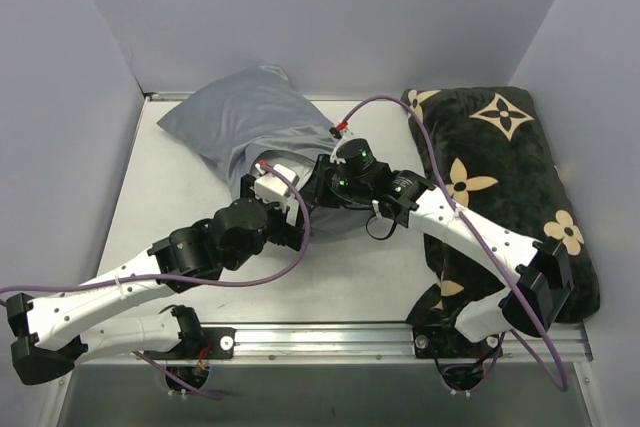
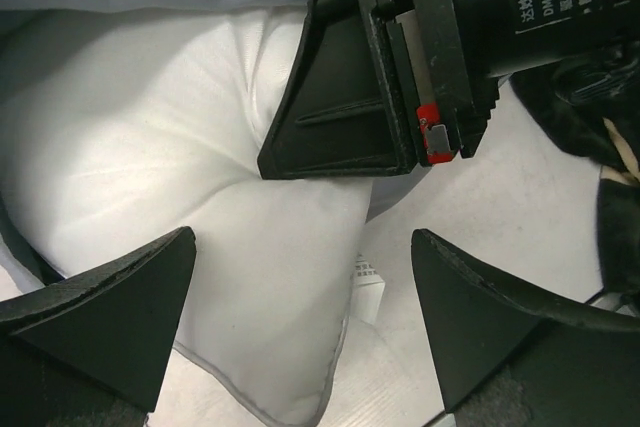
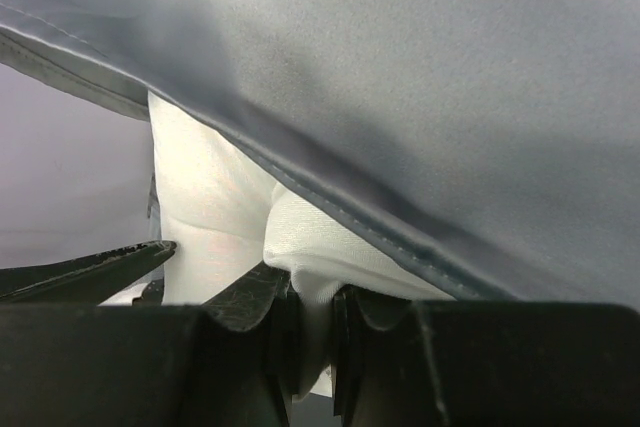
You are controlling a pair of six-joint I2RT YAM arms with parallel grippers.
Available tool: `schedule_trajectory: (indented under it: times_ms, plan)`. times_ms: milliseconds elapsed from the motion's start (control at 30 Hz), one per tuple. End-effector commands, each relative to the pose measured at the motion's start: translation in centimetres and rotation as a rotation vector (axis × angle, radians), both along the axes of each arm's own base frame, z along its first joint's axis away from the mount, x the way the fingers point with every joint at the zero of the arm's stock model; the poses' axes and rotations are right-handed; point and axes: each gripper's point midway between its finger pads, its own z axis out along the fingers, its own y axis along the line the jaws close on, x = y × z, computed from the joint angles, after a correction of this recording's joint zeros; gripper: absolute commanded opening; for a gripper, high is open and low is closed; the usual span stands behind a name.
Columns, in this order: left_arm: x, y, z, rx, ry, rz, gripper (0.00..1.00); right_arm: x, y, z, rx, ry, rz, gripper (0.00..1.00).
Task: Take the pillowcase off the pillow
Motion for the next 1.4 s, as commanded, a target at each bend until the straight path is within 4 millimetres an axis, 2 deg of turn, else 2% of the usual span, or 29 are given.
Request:
schedule_trajectory:
  times_ms: [0,100,133,267,367,400,600,733,833,867,967,1000,1067,1133,1167,1333,1367]
  plan:
    - [0.6,-0.4,1.7,0.02,-0.102,-0.025,0.97,0.0,0.9,6.3,0.135,-0.092,0.037,0.0]
    - [0.8,-0.6,1.7,0.058,-0.116,-0.028,0.97,-0.2,0.8,6.6,0.13,-0.095,0.043,0.0]
    - [1.0,-0.7,0.8,0.103,-0.106,-0.023,0.97,-0.3,0.9,6.9,0.134,-0.098,0.05,0.0]
    - [1.0,-1.6,0.4,0.151,-0.12,-0.047,0.97,-0.5,0.9,7.5,0.141,-0.106,0.054,0.0]
    - [1.7,-1.2,0.0,0.187,-0.141,0.001,0.97,-0.7,0.8,8.0,0.146,-0.111,0.06,0.0]
    - [2.3,-0.5,0.0,0.213,-0.16,0.044,0.97,-0.8,0.8,8.2,0.149,-0.112,0.065,0.0]
    - [3.9,-0.3,0.3,0.269,-0.234,0.118,0.97,-1.9,0.9,8.6,0.163,-0.109,0.096,0.0]
    - [4.1,-1.5,-1.1,0.273,-0.232,0.087,0.97,-2.6,0.9,9.7,0.189,-0.118,0.112,0.0]
    - [4.1,-1.5,-1.3,0.232,-0.232,0.089,0.97,-2.9,0.6,10.7,0.21,-0.129,0.118,0.0]
    - [4.2,-1.1,-2.1,0.24,-0.224,0.103,0.97,-3.0,0.6,11.0,0.215,-0.129,0.122,0.0]
    - [4.7,-0.4,-2.2,0.229,-0.232,0.143,0.82,-3.6,0.9,11.7,0.243,-0.121,0.146,0.0]
    - [4.7,-0.4,-2.0,0.224,-0.236,0.15,0.62,-3.8,1.1,11.9,0.252,-0.117,0.157,0.0]
    - [4.9,-0.3,-1.8,0.206,-0.245,0.164,0.41,-3.9,1.2,12.4,0.272,-0.113,0.162,0.0]
    - [5.0,-0.2,-1.6,0.196,-0.254,0.173,0.12,-4.0,1.2,12.5,0.279,-0.111,0.164,0.0]
    - [5.0,-0.2,-1.5,0.191,-0.256,0.177,0.01,-4.2,1.1,12.7,0.283,-0.115,0.165,0.0]
    - [5.0,-0.1,-0.8,0.144,-0.269,0.185,0.0,-3.6,0.4,12.7,0.277,-0.124,0.135,0.0]
    - [5.0,-0.1,-0.7,0.112,-0.257,0.194,0.0,-3.3,0.0,12.4,0.269,-0.123,0.122,0.08]
